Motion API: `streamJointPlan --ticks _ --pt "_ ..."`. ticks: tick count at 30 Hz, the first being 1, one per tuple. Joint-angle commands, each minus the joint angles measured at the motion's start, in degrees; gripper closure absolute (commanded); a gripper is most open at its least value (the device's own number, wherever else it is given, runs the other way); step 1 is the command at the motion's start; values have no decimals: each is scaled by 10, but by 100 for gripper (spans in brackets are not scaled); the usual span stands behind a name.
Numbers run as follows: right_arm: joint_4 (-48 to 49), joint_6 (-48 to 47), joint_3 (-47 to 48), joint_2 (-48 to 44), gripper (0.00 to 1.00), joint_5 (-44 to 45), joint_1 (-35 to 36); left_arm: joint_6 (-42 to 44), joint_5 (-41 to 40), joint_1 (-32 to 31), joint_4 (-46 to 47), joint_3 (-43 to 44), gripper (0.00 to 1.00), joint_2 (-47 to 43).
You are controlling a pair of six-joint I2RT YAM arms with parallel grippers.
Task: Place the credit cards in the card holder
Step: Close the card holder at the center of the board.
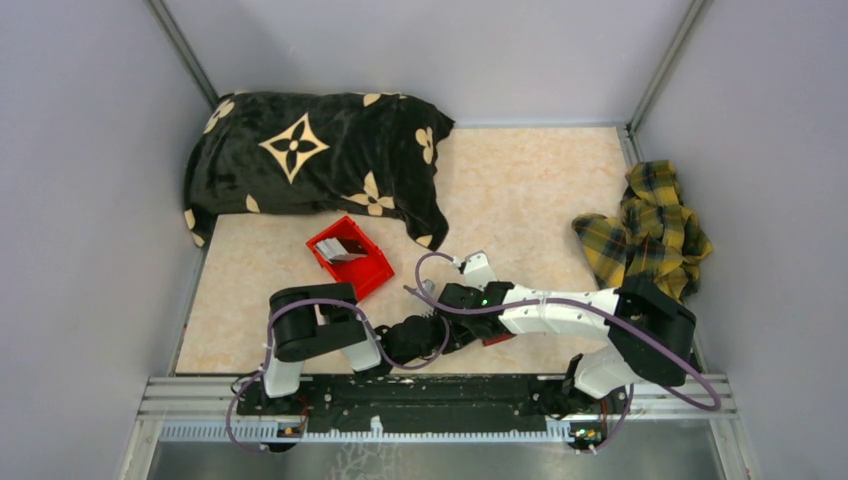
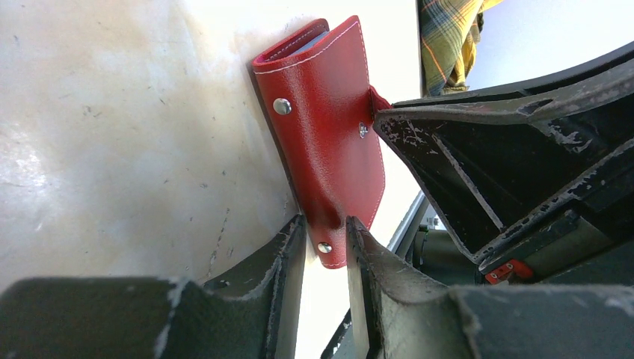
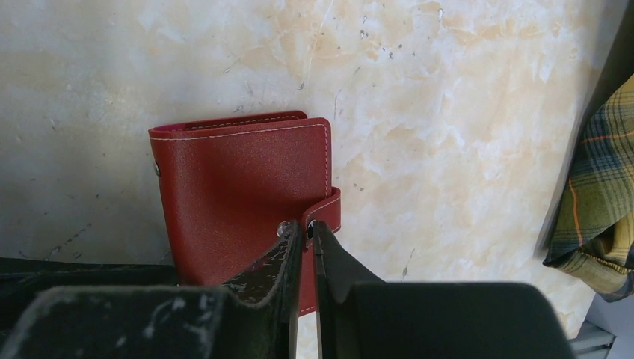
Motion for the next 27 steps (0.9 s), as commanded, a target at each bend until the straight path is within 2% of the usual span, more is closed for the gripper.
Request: streamJointPlan --ticks 1,18,27 --pt "3 -4 18 -7 91 12 -5 23 15 -4 -106 -12 65 33" --pt "9 -8 8 -25 100 9 -5 26 16 -5 -108 -5 65 37" --pt "13 -13 3 -22 100 -13 -4 26 16 -5 -105 -3 65 39"
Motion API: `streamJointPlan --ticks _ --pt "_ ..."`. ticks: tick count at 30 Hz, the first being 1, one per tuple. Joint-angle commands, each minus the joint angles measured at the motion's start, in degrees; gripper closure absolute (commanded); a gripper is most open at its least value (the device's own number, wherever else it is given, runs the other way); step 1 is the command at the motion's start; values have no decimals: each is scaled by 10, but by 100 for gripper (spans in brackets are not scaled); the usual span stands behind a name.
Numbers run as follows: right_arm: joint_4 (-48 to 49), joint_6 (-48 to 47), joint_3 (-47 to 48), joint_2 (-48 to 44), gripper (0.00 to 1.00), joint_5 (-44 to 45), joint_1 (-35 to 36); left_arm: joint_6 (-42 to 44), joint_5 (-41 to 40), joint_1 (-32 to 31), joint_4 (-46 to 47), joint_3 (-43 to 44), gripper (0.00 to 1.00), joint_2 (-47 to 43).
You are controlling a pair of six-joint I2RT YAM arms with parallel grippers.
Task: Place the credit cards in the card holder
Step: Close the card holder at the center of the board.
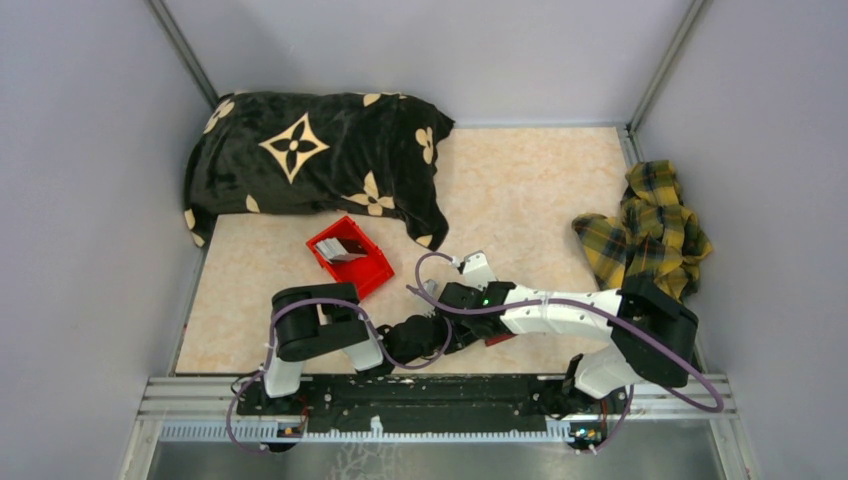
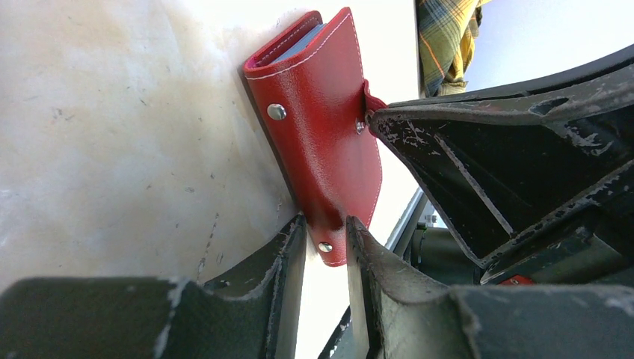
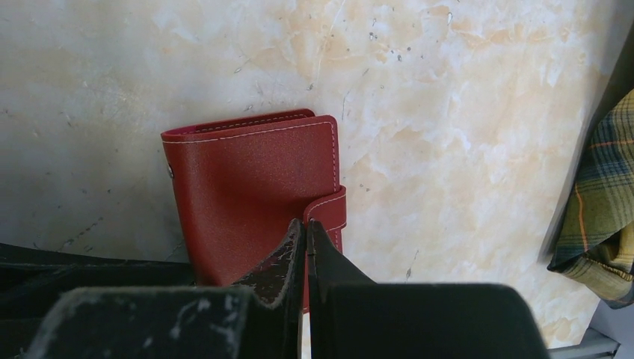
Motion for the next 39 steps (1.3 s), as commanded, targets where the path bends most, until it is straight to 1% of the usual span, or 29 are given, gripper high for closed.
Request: streamJointPlan --ticks 1,30,34,39 --pt "8 -4 3 -16 100 -8 -5 25 9 -4 -104 -14 65 32" --pt "21 -1 -7 21 100 -44 -5 25 11 -5 -96 -10 65 37" --pt "17 0 -2 22 100 -36 -4 24 12 -5 -88 -12 65 42" --pt "1 8 14 -2 100 -10 -3 20 11 -4 -75 -22 65 44"
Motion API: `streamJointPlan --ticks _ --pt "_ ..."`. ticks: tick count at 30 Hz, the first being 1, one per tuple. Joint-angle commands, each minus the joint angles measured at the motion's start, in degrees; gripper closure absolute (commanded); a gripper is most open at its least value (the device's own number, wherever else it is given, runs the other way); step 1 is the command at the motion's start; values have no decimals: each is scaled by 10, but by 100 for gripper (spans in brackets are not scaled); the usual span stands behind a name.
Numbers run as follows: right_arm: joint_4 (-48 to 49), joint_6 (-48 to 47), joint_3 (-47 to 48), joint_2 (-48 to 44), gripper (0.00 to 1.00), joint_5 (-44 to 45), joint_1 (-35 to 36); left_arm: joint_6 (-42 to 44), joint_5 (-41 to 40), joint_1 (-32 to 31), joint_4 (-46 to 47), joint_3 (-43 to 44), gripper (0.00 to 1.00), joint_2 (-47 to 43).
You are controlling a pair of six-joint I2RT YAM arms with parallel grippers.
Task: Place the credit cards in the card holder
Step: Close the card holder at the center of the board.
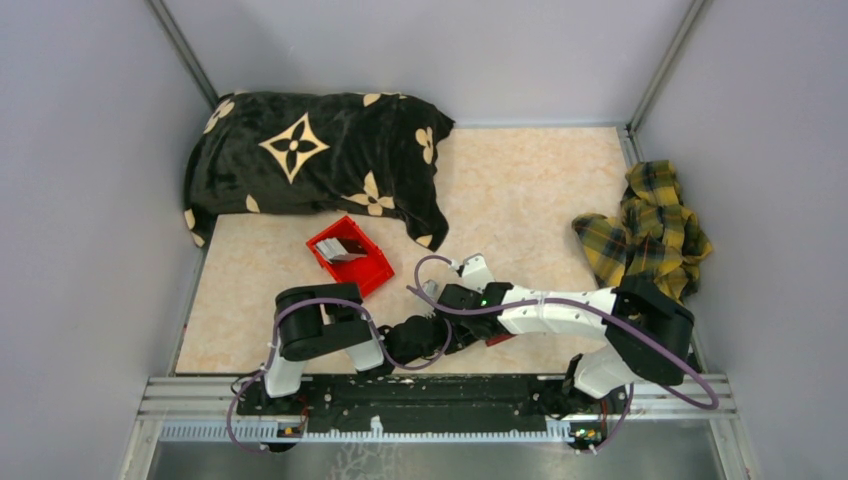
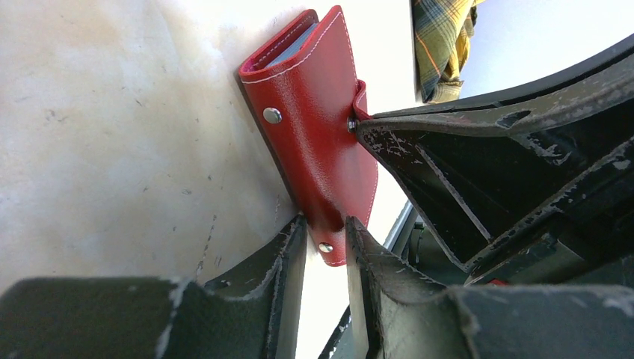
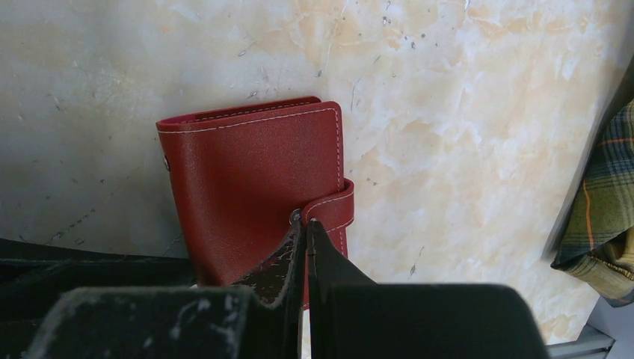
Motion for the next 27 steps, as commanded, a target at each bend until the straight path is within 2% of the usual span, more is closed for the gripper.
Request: streamJointPlan --ticks 1,11,27 --pt "-1 12 21 -16 100 10 -3 21 10 -4 -92 -24 65 33" --pt "-4 8 36 -17 100 19 -2 21 10 -4 -87 -26 65 34" --pt "22 -4 31 28 100 -16 -2 21 8 -4 -79 -30 65 32"
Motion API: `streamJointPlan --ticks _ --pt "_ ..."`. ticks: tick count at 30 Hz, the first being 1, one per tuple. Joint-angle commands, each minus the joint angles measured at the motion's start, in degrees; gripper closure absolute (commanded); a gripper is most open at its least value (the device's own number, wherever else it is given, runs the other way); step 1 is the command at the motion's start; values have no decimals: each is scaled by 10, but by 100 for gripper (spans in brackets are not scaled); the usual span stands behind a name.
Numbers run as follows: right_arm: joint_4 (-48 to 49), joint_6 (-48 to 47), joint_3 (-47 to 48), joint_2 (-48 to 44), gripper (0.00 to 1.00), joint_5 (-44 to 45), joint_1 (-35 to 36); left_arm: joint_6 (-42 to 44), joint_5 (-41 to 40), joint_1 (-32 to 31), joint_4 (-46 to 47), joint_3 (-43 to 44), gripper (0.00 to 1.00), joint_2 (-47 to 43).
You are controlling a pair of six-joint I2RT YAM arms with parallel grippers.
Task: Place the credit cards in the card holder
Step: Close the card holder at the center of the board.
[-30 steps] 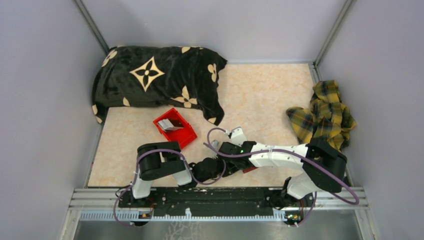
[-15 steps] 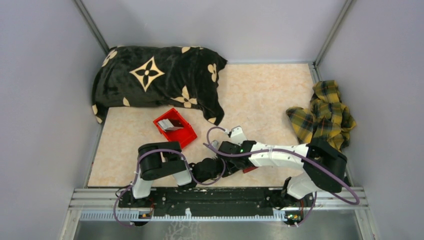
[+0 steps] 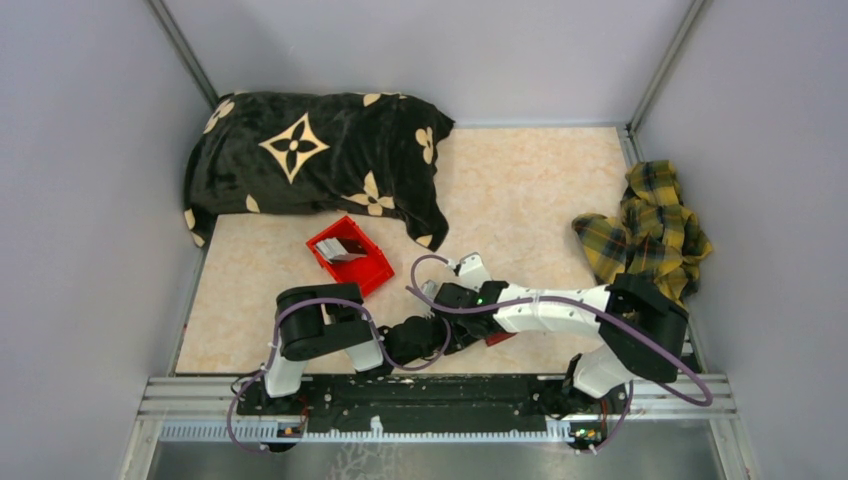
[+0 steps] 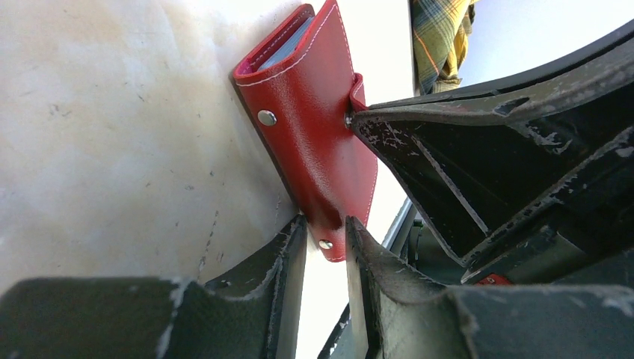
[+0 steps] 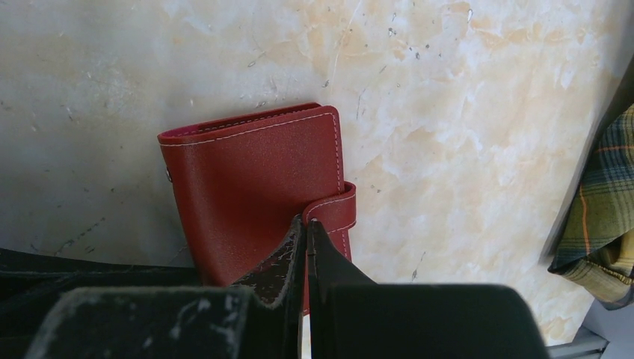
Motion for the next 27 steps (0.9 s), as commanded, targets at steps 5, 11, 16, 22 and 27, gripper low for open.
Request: streamJointPlan --ticks 5,11,16,22,27 --pt "25 -5 21 25 100 -24 -2 20 5 -4 -82 -28 65 33" --pt "29 -9 29 37 100 -29 -1 18 8 -4 -66 -30 66 41" --pt "33 -10 39 56 100 -35 3 18 7 -3 -53 -34 66 47" --pt "37 -10 47 73 100 -44 8 17 10 1 -31 -40 67 56" --pt "41 -7 59 93 100 -50 17 14 11 2 -10 -47 68 64"
